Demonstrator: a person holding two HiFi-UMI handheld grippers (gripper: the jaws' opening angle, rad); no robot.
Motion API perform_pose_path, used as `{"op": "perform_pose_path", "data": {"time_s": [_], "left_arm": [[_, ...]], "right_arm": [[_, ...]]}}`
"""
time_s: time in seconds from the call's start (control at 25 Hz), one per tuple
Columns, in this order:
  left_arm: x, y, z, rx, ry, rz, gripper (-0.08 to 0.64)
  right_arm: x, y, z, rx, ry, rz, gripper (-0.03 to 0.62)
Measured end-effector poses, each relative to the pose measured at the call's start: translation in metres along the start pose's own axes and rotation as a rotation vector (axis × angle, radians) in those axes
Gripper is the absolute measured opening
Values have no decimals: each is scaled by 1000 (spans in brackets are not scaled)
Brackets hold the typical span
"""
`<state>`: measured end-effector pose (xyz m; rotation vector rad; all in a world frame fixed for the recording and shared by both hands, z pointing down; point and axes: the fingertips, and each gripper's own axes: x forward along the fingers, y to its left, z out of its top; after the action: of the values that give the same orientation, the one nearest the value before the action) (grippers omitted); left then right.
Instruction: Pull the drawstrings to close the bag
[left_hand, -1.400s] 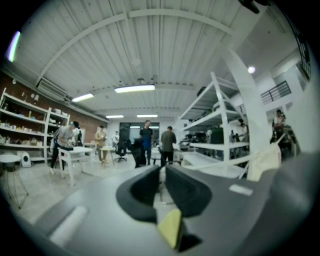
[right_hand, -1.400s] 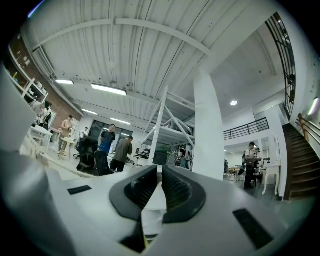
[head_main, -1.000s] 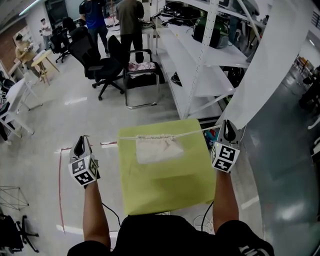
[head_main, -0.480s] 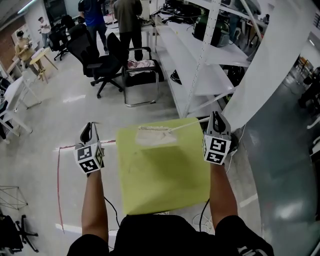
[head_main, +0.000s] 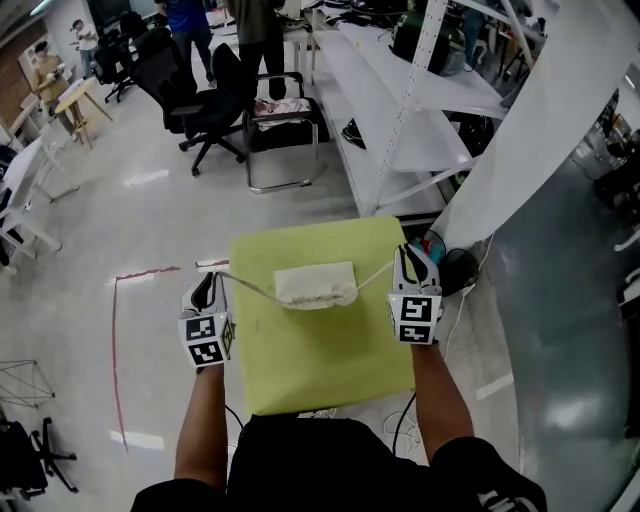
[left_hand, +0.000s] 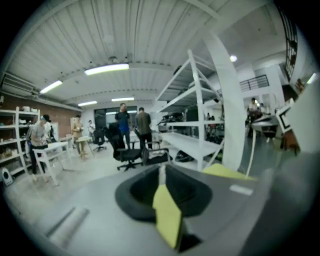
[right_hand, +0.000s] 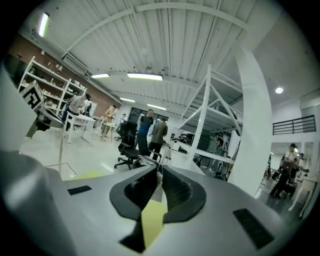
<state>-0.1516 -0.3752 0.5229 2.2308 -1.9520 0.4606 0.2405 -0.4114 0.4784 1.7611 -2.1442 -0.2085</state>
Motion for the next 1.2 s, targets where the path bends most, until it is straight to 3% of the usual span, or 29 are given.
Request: {"op": "perform_pose_path", "data": {"time_s": [0.36,0.72,1.04,1.2], "left_arm": [[-14,-38,-78,-8,164,-62,48],[-27,-88,-161,43,342,-147,49],[-36,-123,-208,68,435,-198,54],[-38,-133,-218,82,450,-218,120]], "right_arm": [[-31,58,-83,16,195,128,32],[-61,97,-163,90,363,222,32],[-72,144,-206,50,482,358,32],[-74,154,-217,35,501,367,32]]}}
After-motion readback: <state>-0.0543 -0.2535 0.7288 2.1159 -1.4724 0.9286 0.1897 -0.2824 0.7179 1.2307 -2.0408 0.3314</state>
